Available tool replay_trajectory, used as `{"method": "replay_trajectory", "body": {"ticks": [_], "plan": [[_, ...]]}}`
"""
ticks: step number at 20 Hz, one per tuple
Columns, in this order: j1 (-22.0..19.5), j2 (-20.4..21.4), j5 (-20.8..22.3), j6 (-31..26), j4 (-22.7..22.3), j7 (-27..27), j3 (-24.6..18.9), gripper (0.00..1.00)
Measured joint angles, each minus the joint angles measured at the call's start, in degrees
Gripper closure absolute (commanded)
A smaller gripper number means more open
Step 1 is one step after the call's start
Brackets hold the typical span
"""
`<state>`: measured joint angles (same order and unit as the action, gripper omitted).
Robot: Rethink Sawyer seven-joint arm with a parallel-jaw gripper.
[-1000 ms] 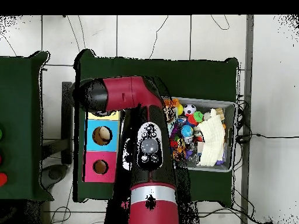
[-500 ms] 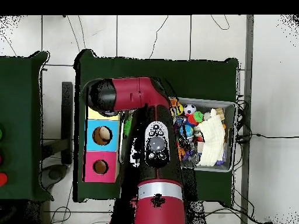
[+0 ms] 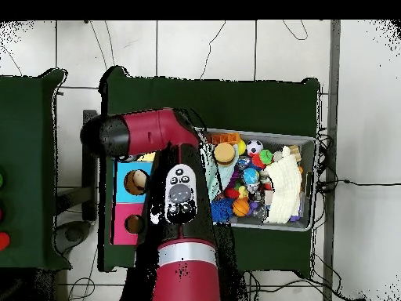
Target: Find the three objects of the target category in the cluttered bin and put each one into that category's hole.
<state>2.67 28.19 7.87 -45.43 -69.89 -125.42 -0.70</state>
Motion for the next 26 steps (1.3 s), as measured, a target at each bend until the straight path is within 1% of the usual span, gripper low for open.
{"method": "replay_trajectory", "body": {"ticks": [4,13,19,26], "plan": [[0.98,1.42,-0.46,0.00,-0.27,0.00,-0.04,1.00],[0.88,3.20,-0.53,0.00,-0.27,0.00,0.09,1.00],[0.88,2.70,-0.38,-0.01,-0.27,0.00,0.11,1.00],[1.27,0.44,-0.20,0.00,-0.27,0.00,0.26,1.00]]}}
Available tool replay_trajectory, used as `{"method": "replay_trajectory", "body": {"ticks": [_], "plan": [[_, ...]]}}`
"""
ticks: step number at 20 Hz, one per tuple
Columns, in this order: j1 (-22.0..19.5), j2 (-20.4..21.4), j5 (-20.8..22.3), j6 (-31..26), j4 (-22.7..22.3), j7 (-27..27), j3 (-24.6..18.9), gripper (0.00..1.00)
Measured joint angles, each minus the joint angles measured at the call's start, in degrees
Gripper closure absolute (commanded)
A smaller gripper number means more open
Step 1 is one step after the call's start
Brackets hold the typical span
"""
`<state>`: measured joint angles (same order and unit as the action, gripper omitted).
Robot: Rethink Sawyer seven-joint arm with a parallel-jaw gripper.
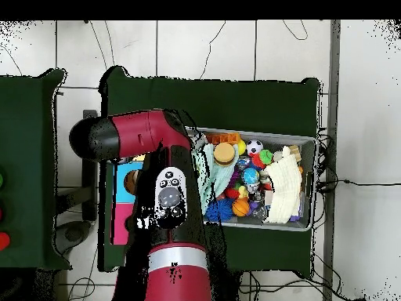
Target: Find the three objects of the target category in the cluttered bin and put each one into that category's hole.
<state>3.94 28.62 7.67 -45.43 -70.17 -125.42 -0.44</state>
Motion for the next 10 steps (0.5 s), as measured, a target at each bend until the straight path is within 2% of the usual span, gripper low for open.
{"method": "replay_trajectory", "body": {"ticks": [10], "plan": [[0.30,-2.32,0.15,0.01,0.00,0.00,0.01,1.00]]}}
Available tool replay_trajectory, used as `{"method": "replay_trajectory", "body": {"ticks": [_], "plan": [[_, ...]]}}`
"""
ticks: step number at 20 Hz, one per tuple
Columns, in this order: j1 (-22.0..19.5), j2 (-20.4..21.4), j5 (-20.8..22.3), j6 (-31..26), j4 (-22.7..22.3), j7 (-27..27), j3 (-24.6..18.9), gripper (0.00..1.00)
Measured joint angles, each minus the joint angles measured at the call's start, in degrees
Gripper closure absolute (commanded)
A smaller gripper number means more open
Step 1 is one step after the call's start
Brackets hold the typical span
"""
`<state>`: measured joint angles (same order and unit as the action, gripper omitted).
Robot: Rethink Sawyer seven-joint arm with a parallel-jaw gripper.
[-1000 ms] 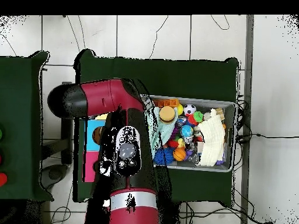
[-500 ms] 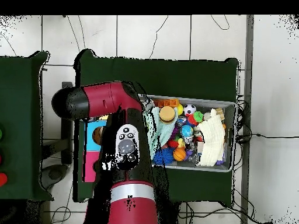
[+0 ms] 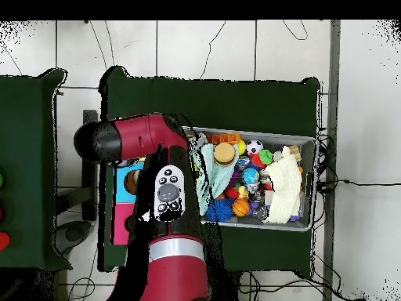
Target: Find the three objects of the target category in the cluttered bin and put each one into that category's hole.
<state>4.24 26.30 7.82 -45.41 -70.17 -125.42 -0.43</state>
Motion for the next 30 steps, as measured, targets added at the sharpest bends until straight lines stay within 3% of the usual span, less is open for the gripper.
{"method": "replay_trajectory", "body": {"ticks": [11,16,20,30], "plan": [[0.47,-1.86,0.13,1.00,0.05,0.00,-0.02,1.00],[0.33,-4.61,0.27,5.69,1.05,0.01,-0.02,1.00],[0.64,-4.91,0.42,10.27,1.34,0.01,0.47,1.00],[1.38,-4.26,0.58,10.92,0.73,0.00,1.60,1.00]]}}
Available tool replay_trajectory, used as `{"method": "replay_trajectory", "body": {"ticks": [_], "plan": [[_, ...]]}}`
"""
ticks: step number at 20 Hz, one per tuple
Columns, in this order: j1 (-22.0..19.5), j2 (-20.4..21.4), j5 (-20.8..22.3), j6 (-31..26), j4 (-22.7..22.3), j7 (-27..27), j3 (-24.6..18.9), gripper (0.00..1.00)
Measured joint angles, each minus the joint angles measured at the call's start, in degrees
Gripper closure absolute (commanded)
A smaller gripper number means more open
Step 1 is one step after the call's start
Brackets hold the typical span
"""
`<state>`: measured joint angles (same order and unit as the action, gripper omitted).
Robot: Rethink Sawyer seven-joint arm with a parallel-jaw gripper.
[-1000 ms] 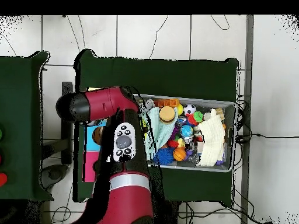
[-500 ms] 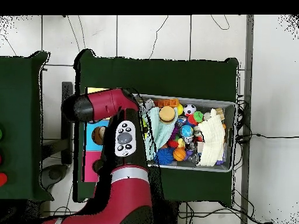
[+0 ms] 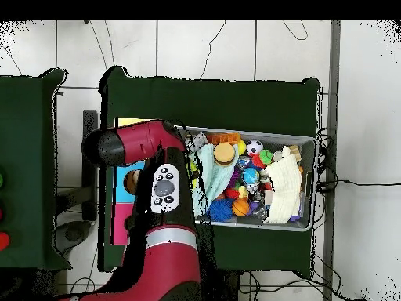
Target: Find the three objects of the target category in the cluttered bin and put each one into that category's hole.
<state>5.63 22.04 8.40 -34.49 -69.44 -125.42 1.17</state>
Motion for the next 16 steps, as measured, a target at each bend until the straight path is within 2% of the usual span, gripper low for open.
{"method": "replay_trajectory", "body": {"ticks": [7,11,16], "plan": [[0.02,4.31,0.00,-5.64,-1.38,0.00,0.04,1.00],[-0.01,8.83,-0.12,-14.26,-1.64,0.00,0.06,1.00],[-0.87,12.54,-0.86,-19.07,-1.66,0.00,-0.09,1.00]]}}
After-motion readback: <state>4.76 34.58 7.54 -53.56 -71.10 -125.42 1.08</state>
